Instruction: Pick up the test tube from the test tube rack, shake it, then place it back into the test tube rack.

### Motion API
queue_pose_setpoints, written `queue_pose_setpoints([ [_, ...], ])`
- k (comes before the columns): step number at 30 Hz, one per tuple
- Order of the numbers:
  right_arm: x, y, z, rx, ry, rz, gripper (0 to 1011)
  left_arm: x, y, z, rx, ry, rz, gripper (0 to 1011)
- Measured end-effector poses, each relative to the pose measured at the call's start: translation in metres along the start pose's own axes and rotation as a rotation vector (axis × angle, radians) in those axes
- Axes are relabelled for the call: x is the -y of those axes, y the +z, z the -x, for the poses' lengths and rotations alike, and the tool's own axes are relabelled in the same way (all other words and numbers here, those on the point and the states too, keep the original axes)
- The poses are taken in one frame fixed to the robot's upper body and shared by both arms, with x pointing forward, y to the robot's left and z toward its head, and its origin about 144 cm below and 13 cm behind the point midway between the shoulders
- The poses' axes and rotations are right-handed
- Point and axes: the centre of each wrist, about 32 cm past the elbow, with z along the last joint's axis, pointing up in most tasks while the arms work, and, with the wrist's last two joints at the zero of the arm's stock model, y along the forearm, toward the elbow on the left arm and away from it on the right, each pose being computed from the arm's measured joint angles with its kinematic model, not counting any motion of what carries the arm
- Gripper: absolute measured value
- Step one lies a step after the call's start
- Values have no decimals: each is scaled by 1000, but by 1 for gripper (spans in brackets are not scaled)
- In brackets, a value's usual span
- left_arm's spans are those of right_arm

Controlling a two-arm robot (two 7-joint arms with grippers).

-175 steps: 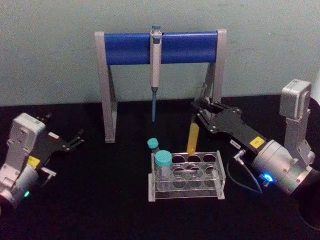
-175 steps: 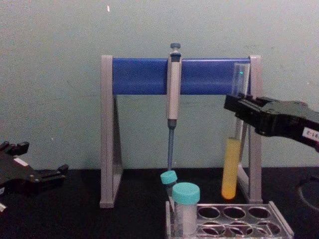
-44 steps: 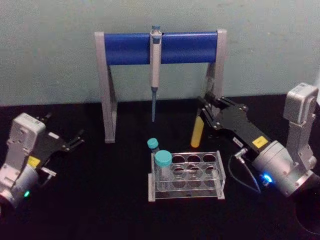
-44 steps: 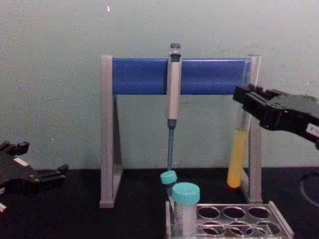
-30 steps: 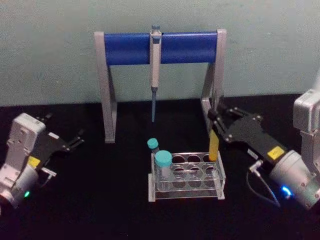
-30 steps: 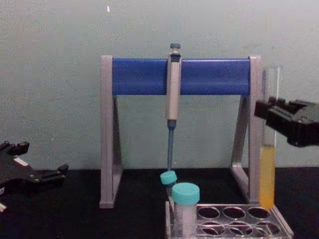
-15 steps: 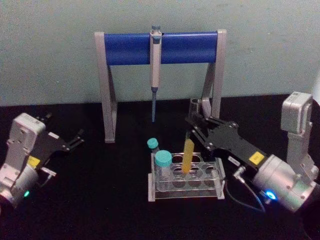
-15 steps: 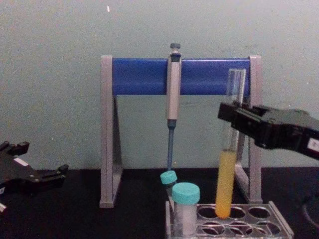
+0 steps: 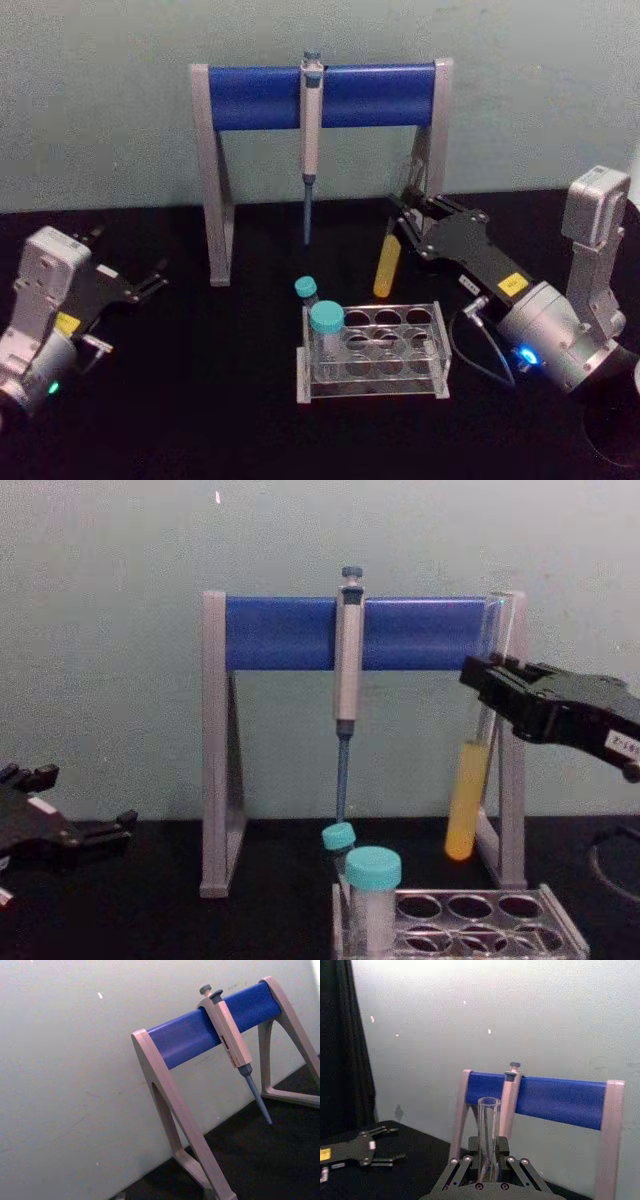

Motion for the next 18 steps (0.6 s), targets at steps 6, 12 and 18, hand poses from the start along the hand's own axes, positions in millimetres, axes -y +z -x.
queue_pose_setpoints([
  [6, 1, 0, -3, 9, -23, -2, 229, 0, 0, 0, 0, 0, 0, 1001],
  [12, 2, 1, -3, 12, -27, -3, 229, 0, 0, 0, 0, 0, 0, 1001],
  [18, 2, 2, -3, 11, -28, -3, 229, 0, 0, 0, 0, 0, 0, 1001],
])
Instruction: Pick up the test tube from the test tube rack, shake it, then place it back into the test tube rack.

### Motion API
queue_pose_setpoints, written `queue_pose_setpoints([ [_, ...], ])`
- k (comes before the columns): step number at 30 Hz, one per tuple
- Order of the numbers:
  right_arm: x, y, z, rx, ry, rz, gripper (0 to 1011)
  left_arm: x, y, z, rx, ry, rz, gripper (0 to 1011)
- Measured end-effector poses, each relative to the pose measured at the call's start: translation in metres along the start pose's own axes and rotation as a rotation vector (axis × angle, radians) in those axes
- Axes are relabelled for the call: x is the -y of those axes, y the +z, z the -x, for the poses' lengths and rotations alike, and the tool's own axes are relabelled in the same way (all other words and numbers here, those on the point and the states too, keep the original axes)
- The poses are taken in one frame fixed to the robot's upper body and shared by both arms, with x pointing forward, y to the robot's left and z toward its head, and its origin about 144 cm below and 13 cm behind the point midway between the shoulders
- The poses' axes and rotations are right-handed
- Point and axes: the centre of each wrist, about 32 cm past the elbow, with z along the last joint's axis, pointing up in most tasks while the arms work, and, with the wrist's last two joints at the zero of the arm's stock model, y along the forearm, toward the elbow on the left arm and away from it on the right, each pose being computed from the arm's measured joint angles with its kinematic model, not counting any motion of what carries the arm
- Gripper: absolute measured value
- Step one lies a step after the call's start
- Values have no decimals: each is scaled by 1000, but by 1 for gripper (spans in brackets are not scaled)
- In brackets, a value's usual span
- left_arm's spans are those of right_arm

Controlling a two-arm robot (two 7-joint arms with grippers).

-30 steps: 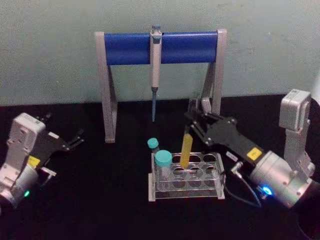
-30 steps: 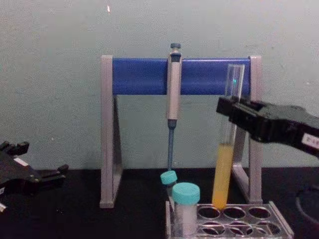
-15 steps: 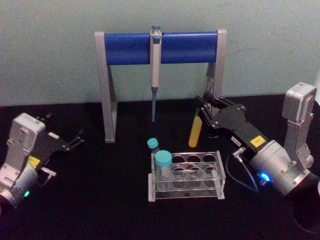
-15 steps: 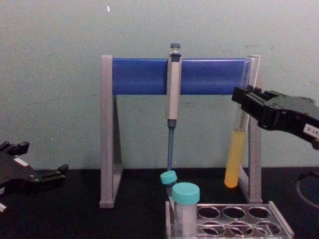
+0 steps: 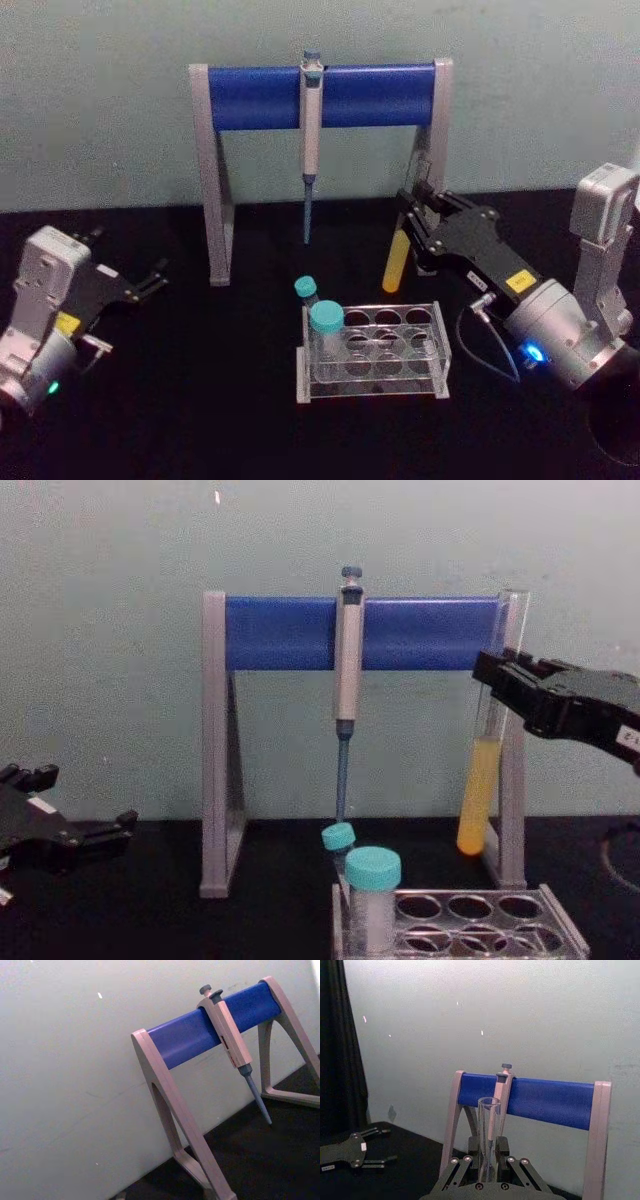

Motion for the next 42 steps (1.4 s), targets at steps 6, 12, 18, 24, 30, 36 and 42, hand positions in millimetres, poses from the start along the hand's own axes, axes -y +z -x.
queue_pose_setpoints([
  [6, 0, 1, 0, 0, 3, 0, 229, 0, 0, 0, 0, 0, 0, 1001],
  [12, 1, 1, 0, -1, 6, -1, 229, 0, 0, 0, 0, 0, 0, 1001],
  [18, 4, 2, 0, -11, 23, 2, 229, 0, 0, 0, 0, 0, 0, 1002],
  [24, 10, 3, 1, -37, 82, 15, 228, 0, 0, 0, 0, 0, 0, 1001],
  [30, 16, 6, 5, -52, 156, 26, 229, 0, 0, 0, 0, 0, 0, 1001],
  [36, 19, 6, 9, -56, 184, 39, 229, 0, 0, 0, 0, 0, 0, 1001],
  [42, 21, 3, 12, -54, 199, 53, 229, 0, 0, 0, 0, 0, 0, 1002],
])
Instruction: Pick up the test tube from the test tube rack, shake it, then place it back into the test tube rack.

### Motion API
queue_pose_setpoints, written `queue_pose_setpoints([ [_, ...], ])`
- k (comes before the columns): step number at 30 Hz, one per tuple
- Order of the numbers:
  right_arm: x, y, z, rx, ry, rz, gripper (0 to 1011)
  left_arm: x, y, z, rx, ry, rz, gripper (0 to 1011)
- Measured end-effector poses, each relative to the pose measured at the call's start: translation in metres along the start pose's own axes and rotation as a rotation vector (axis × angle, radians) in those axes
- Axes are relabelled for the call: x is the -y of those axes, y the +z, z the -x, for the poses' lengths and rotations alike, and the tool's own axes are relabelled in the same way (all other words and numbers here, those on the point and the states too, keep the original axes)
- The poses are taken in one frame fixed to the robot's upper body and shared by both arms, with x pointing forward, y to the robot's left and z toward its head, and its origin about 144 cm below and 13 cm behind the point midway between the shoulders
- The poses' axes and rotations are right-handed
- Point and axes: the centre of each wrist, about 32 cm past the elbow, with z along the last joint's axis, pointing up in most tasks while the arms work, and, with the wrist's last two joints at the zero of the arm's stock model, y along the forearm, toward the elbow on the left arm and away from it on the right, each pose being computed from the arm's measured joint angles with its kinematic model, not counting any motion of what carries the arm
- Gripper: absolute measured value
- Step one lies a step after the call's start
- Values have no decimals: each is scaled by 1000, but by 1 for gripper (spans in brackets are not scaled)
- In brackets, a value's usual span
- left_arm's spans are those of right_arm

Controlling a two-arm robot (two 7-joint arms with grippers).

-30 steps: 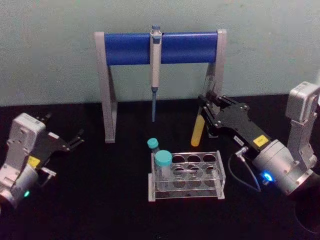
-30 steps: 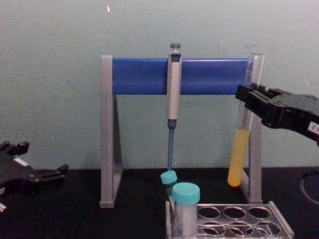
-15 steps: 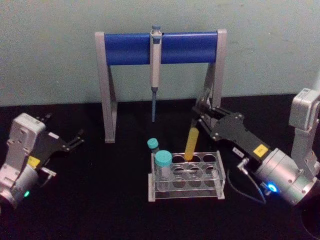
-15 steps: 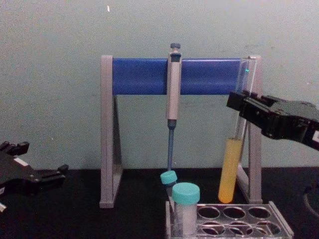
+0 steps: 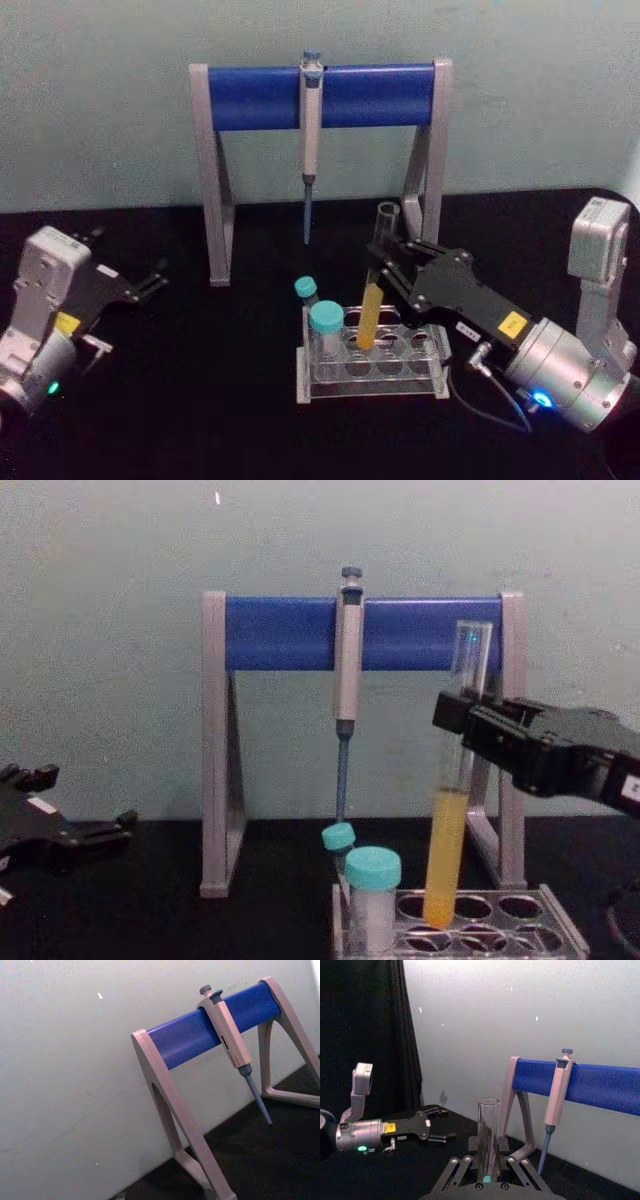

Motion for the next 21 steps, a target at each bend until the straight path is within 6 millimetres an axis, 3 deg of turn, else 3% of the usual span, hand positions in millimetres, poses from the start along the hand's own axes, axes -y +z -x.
queue_pose_setpoints([
  [21, -5, -12, 0, 24, -9, 33, 229, 0, 0, 0, 0, 0, 0, 1001],
])
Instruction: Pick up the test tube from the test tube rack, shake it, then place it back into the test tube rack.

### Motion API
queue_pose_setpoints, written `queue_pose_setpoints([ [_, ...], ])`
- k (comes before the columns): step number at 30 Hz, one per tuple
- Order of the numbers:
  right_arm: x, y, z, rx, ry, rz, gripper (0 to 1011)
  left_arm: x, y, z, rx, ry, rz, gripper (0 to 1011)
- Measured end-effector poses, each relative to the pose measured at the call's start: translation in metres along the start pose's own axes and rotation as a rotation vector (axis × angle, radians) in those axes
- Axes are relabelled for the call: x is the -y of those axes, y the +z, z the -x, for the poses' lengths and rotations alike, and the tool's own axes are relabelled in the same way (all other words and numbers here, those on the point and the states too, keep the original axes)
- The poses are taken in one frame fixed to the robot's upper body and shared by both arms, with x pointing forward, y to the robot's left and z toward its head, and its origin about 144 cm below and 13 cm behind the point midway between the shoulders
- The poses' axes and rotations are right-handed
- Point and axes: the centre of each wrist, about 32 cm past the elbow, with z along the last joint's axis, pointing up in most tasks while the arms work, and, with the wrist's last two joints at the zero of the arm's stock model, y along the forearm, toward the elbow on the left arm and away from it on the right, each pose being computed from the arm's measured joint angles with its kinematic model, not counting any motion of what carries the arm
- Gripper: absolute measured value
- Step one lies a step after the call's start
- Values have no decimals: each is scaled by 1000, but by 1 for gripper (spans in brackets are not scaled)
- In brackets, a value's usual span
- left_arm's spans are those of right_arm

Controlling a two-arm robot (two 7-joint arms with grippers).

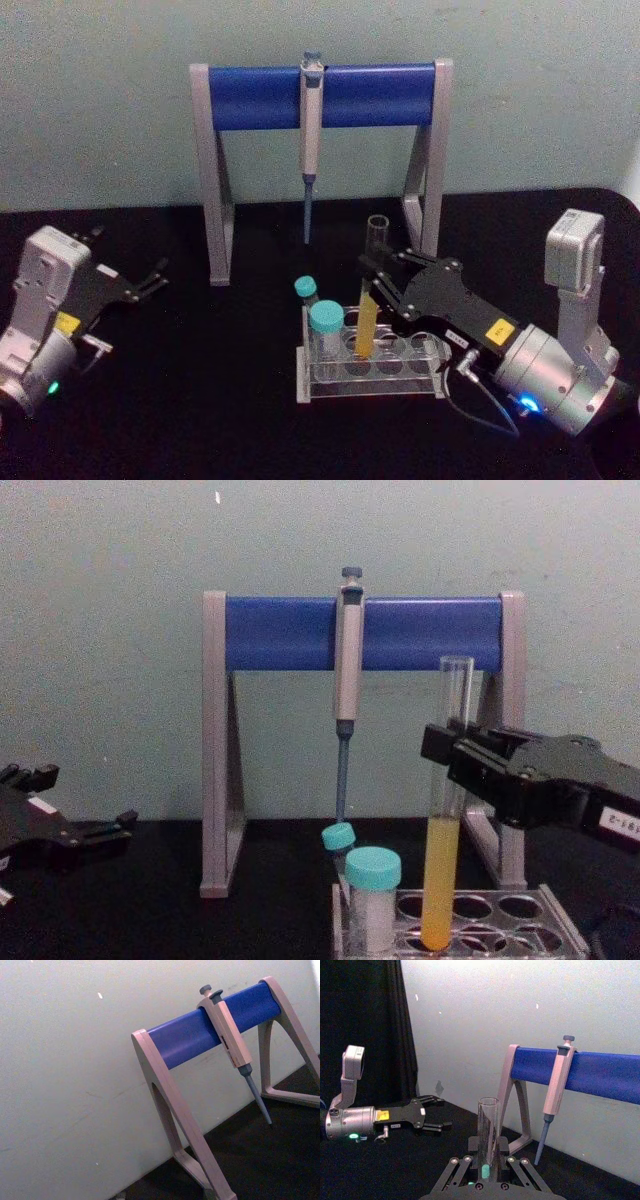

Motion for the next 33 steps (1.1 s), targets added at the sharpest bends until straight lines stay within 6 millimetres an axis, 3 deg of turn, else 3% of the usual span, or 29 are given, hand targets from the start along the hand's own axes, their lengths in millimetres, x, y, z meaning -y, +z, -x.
queue_pose_setpoints([
  [33, -5, -28, 0, 2, -6, 43, 229, 0, 0, 0, 0, 0, 0, 1001],
])
